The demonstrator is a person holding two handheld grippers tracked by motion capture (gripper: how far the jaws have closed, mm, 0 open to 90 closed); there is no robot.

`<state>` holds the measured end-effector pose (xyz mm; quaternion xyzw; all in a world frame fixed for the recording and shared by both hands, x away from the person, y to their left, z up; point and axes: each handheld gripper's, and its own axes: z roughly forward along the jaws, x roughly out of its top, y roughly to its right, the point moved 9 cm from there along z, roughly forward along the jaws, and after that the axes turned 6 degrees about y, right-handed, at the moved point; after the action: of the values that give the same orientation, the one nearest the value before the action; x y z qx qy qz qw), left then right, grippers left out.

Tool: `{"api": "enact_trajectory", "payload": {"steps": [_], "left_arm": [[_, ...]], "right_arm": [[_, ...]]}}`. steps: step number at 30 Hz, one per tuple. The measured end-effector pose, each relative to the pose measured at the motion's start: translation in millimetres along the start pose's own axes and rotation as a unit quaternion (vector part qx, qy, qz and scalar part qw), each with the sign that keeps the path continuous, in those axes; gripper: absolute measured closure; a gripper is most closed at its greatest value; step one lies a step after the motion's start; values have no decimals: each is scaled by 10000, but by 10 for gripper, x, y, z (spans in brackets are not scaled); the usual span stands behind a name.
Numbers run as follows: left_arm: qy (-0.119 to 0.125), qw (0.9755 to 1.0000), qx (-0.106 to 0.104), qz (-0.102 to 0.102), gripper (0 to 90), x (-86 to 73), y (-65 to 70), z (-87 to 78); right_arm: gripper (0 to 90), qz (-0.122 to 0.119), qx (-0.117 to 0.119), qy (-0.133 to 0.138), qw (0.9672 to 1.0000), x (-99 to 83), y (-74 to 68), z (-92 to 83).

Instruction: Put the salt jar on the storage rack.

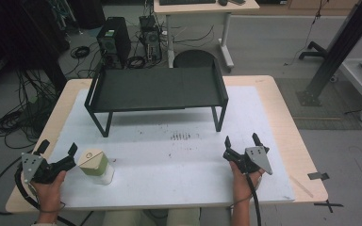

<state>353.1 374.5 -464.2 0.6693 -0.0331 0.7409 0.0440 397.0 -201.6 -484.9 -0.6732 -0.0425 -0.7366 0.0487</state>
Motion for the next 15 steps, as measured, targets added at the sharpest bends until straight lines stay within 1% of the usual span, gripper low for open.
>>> {"api": "enact_trajectory", "payload": {"steps": [7,15], "left_arm": [[-9,10000,3,-9,18,0,-3,1],[-18,10000,86,-23,18,0,-15,4]], "right_arm": [[45,1,-1,-22,10000,-3,0,3],[46,-9,2,-30,10000,-4,-1,5]]}}
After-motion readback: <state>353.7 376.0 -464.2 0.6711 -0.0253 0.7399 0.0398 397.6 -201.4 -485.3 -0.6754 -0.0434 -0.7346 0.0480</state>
